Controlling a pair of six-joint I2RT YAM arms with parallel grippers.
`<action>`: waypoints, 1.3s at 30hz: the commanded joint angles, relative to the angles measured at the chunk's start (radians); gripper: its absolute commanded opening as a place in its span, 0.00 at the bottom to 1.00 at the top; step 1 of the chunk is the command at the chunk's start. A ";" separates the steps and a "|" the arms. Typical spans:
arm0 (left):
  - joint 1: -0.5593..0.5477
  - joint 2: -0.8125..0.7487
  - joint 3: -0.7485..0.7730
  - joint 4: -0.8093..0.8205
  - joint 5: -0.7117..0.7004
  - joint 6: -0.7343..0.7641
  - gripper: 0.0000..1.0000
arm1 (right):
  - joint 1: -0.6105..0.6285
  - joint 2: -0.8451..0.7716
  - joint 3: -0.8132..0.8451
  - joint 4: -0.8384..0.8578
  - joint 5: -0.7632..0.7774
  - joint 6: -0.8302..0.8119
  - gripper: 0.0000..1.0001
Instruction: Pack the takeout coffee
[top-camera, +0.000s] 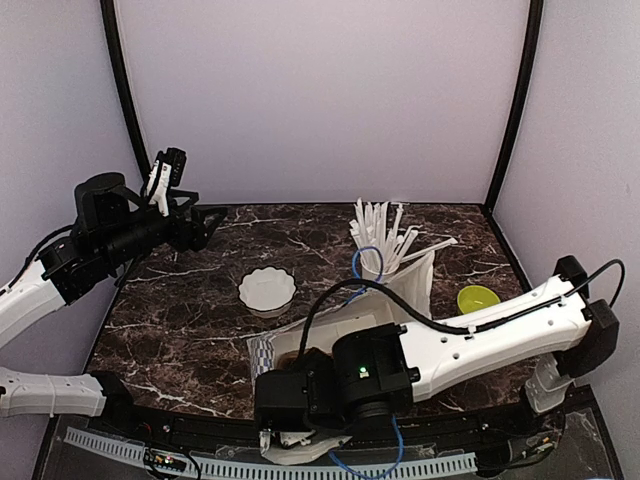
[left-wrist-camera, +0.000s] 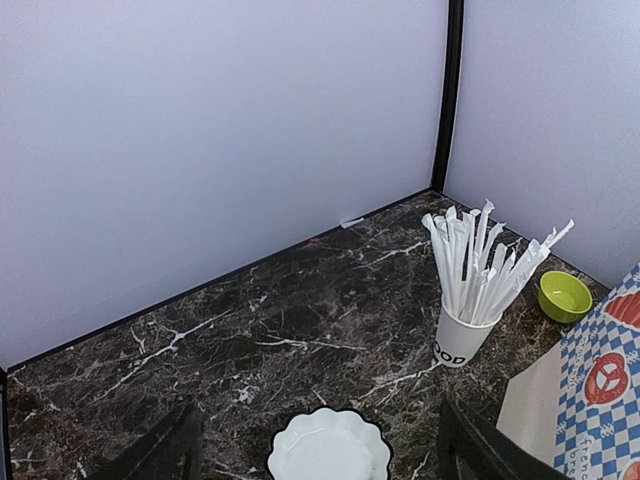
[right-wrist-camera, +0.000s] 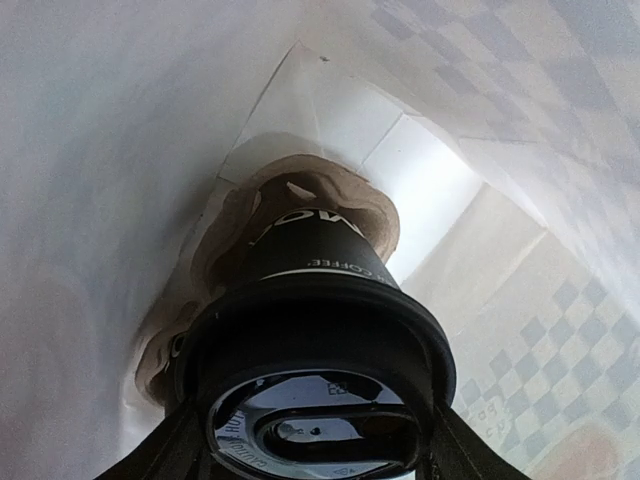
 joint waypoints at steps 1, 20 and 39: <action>-0.004 -0.009 -0.014 0.019 -0.007 0.027 0.83 | -0.051 0.041 0.076 -0.072 -0.151 -0.001 0.29; -0.004 0.032 -0.018 0.021 -0.001 0.043 0.83 | -0.323 0.199 0.357 -0.241 -0.591 0.071 0.28; -0.003 0.056 -0.018 0.022 0.003 0.051 0.83 | -0.422 0.297 0.357 -0.296 -0.706 0.083 0.28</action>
